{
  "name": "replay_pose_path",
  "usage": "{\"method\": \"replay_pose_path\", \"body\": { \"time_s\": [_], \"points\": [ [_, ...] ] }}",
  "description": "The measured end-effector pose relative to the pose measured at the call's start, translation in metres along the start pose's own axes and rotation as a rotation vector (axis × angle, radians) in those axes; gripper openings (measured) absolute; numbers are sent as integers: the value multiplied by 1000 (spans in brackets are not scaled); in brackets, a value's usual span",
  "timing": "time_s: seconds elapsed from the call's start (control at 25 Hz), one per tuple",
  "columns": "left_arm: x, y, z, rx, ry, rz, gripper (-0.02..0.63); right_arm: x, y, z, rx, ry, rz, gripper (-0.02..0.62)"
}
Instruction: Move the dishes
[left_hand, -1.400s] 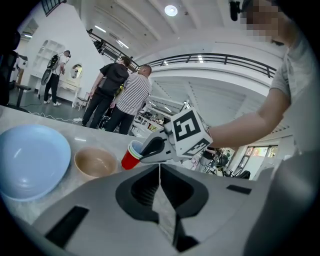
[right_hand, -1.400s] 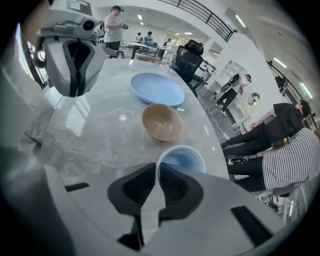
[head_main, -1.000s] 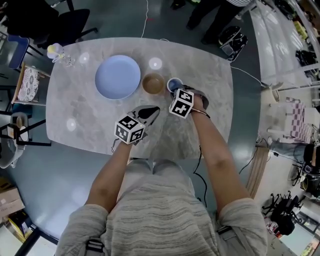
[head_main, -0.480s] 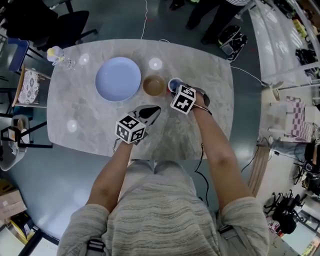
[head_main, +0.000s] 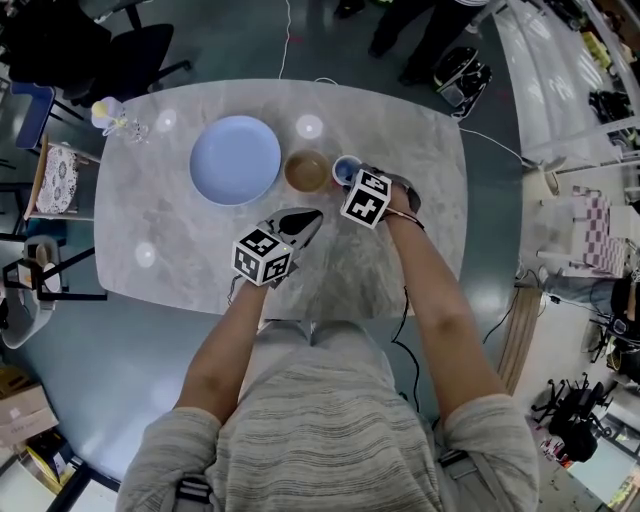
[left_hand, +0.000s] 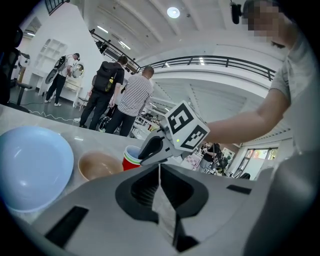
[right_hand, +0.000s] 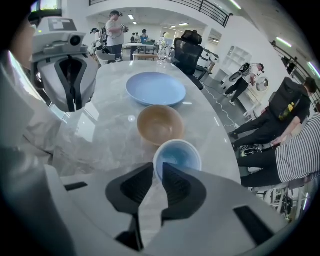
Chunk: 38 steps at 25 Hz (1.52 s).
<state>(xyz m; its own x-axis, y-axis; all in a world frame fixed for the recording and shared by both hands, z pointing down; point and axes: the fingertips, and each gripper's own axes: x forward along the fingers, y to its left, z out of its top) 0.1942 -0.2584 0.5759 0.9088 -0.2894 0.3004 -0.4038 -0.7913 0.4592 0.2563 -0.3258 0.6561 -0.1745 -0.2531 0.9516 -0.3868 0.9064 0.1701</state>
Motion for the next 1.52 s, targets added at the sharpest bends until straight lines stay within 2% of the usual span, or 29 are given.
{"method": "replay_pose_path", "body": {
  "time_s": [0.2,0.48,0.72,1.12,1.52],
  "points": [
    [0,1,2,2,-2,-9,22,1,-1,-6,-54,49,-27,55],
    [1,-1,3,5,0,-14,22,-1,3,0,-37,16,-37,68],
    [0,2,7,9,-2,-12,21,-10,0,3,24,-43,-69,86],
    [1,1,10,12,1,-23,23,-36,5,9,293,-230,-104,84],
    [-12,-6,17,29,-18,-34,22,-81,25,18,620,-531,-163,64]
  ]
}}
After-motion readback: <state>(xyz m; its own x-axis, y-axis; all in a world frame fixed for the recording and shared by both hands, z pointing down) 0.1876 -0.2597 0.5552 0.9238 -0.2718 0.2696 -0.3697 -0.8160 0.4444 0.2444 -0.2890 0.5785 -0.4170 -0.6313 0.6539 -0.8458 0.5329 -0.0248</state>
